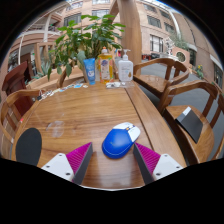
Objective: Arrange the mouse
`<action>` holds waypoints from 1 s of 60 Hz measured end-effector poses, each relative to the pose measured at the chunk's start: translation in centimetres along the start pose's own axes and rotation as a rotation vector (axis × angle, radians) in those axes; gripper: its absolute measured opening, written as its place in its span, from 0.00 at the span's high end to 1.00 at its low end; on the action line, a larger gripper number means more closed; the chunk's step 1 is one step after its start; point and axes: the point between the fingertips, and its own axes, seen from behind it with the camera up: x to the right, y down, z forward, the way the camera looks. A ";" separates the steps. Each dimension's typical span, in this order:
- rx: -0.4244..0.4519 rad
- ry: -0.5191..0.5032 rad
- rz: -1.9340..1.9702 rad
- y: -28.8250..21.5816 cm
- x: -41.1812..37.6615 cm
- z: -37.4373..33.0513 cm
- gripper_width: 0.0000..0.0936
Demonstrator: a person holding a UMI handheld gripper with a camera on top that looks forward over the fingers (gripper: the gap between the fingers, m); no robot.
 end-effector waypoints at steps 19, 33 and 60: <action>0.009 0.098 0.003 -3.1 0.3 4.1 0.37; 0.025 0.129 0.011 -3.6 0.5 4.4 0.57; 0.484 0.036 0.029 -21.4 -10.5 -14.1 0.60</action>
